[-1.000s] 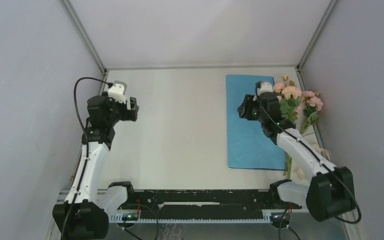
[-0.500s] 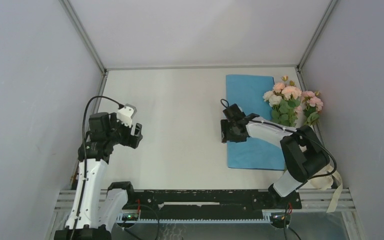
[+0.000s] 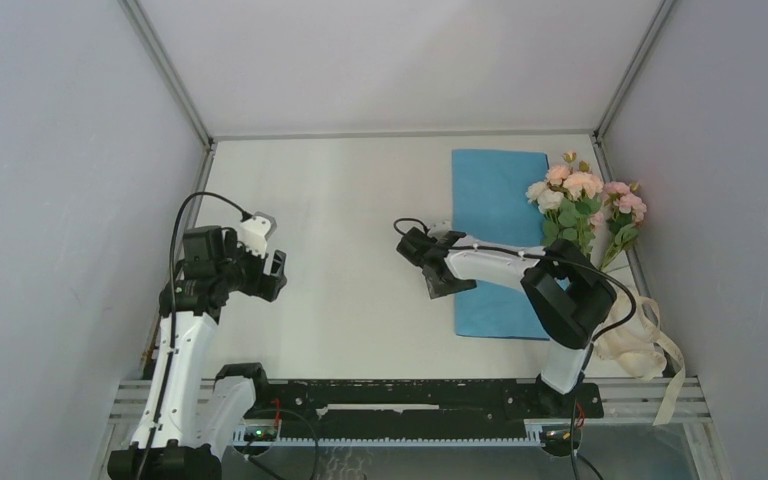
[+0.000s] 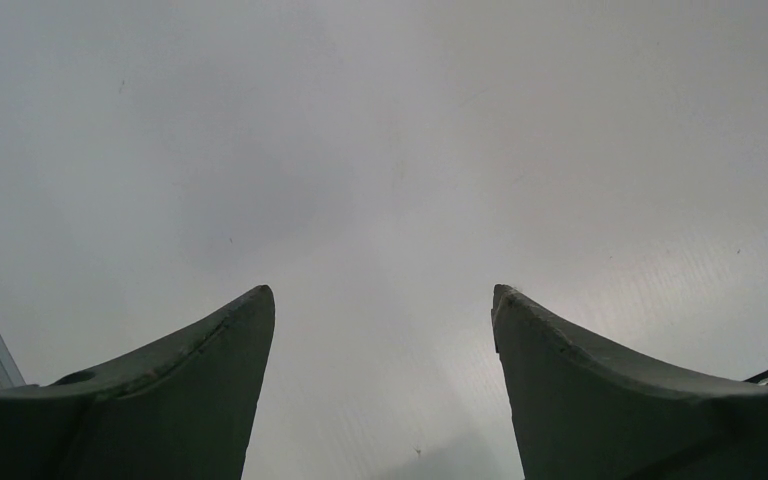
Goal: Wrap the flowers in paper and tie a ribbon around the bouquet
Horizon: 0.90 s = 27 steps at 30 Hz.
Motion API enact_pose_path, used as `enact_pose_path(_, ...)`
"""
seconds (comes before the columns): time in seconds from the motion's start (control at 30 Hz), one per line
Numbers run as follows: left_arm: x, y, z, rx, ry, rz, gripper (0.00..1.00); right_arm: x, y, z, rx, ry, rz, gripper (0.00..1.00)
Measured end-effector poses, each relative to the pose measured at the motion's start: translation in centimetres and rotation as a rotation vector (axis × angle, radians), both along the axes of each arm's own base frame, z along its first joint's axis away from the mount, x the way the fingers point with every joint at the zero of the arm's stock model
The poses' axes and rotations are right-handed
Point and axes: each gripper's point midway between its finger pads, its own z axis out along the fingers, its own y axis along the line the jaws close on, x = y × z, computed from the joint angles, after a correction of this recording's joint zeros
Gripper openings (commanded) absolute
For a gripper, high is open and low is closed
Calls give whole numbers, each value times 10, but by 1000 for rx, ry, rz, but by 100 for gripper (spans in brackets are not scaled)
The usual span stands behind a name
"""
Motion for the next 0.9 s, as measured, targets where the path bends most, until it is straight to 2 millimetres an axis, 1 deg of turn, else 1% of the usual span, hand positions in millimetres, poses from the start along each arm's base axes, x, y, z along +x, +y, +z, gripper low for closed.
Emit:
enact_pose_path(0.2, 0, 0, 0, 1, -1, 1, 84, 0, -4, 1, -61, -20, -16, 64)
enact_pose_path(0.37, -1, 0, 2, 3, -11, 2, 84, -3, -21, 4, -150, -28, -35, 62)
enact_pose_path(0.5, -1, 1, 3, 4, -14, 3, 85, -9, -31, 4, -213, -16, -32, 57)
enact_pose_path(0.57, -1, 1, 3, 5, -13, 4, 84, -10, -33, 3, -231, -9, -30, 49)
enact_pose_path(0.77, -1, 1, 3, 7, -14, 6, 84, -15, -43, -2, -294, 21, -16, 20)
enact_pose_path(0.83, -1, 1, 3, 7, -14, 6, 84, -17, -44, -4, -305, 30, -14, 6)
enact_pose_path(0.87, -1, 1, 3, 7, -14, 6, 85, -18, -45, -5, -305, 33, -14, 0)
enact_pose_path(0.9, -1, 1, 3, 7, -14, 6, 84, -19, -46, -5, -307, 35, -15, 0)
